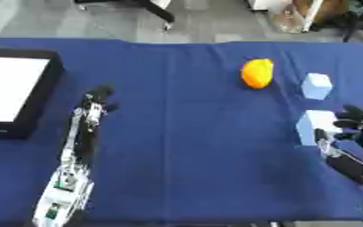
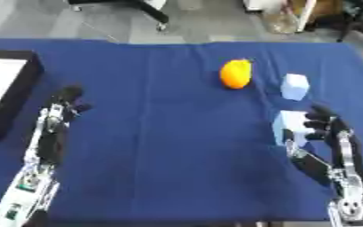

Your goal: Pick up the objects with one hand, pass them to the other hand, and then place them into the box on the other side of the table.

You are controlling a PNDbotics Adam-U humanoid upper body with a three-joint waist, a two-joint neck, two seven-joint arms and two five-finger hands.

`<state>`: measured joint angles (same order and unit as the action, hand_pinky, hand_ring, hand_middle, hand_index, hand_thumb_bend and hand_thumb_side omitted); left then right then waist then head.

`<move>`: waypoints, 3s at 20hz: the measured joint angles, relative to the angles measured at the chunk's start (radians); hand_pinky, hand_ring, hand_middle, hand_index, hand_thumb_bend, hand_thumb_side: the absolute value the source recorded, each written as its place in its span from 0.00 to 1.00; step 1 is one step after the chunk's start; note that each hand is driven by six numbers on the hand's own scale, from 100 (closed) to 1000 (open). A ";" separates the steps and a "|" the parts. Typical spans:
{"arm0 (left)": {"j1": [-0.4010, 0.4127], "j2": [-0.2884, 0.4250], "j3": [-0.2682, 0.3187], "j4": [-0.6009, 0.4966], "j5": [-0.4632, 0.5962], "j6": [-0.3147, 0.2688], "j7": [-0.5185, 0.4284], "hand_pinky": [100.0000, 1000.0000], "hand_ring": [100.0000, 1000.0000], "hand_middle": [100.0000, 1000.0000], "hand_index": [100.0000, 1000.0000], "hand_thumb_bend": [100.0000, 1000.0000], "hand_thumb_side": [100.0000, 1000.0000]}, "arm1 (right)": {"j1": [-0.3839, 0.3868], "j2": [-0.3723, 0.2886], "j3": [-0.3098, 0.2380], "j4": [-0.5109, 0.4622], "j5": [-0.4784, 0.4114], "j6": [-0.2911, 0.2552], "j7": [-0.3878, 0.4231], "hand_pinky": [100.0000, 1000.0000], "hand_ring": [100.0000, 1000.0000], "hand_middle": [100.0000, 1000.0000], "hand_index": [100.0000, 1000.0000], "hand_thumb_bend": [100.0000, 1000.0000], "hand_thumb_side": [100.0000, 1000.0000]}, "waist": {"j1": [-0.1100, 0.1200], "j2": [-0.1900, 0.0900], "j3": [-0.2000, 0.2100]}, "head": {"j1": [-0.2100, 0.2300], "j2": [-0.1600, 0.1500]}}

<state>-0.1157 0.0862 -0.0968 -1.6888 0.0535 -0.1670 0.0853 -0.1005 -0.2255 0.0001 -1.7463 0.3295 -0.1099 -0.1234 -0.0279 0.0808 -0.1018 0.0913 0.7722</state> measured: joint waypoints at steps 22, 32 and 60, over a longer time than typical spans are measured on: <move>0.005 0.010 -0.007 0.000 0.000 0.005 -0.009 0.76 0.89 0.79 0.78 0.19 0.72 | -0.365 -0.564 0.180 0.326 -0.147 -0.101 0.416 0.65 0.75 0.74 0.90 0.73 0.06 | -0.011 -0.009 0.028 | -0.060 0.000; 0.007 0.010 -0.012 0.000 0.000 0.006 -0.010 0.76 0.89 0.79 0.78 0.19 0.72 | -0.436 -0.535 0.198 0.493 -0.154 -0.097 0.562 0.66 0.75 0.73 0.90 0.73 0.06 | -0.011 -0.009 0.041 | -0.146 0.000; 0.007 0.010 -0.012 0.000 0.002 0.003 -0.015 0.76 0.89 0.79 0.78 0.19 0.73 | -0.490 -0.414 0.188 0.717 0.014 -0.140 0.589 0.68 0.75 0.73 0.90 0.42 0.04 | -0.011 -0.013 0.052 | -0.162 0.000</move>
<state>-0.1083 0.0960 -0.1090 -1.6888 0.0555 -0.1640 0.0704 -0.5908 -0.6399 0.1882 -1.0292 0.3434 -0.2500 0.4657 -0.0392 0.0674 -0.0499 -0.0710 0.7722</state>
